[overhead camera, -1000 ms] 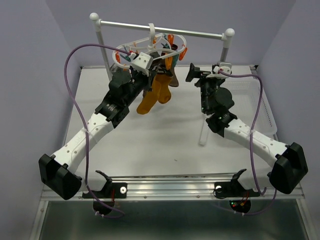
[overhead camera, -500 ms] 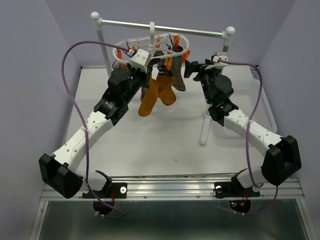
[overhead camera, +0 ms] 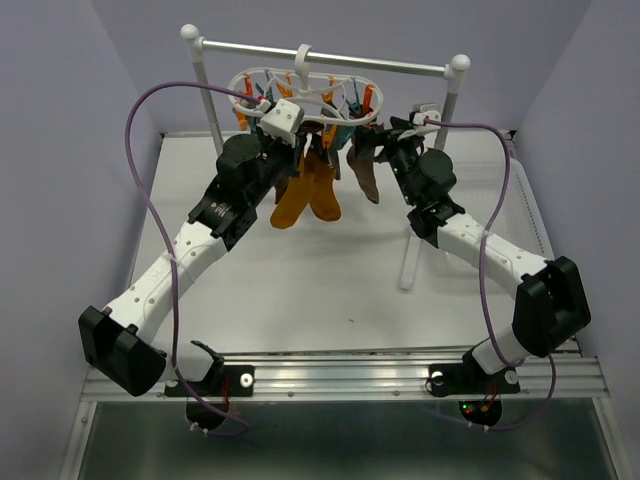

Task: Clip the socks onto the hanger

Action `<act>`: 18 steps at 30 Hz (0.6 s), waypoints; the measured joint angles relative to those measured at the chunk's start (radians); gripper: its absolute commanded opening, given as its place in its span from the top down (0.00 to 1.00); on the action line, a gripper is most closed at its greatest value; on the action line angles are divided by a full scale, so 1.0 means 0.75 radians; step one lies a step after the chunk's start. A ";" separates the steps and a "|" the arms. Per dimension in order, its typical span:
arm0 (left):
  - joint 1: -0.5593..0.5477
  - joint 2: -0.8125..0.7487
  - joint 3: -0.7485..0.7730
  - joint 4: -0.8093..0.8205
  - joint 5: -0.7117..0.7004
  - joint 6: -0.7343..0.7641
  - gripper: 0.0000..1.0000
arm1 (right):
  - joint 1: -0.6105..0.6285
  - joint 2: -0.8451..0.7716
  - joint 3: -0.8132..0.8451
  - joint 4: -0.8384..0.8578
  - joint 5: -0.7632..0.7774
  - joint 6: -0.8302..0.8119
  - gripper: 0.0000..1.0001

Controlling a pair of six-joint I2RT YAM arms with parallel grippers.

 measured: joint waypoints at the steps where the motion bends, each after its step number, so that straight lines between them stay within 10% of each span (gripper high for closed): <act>1: 0.000 0.000 0.000 0.000 0.008 0.000 1.00 | 0.000 -0.001 0.000 0.010 0.000 0.006 0.03; 18: 0.000 0.029 0.022 -0.028 0.079 0.008 1.00 | 0.007 -0.010 0.011 -0.014 0.079 0.046 0.03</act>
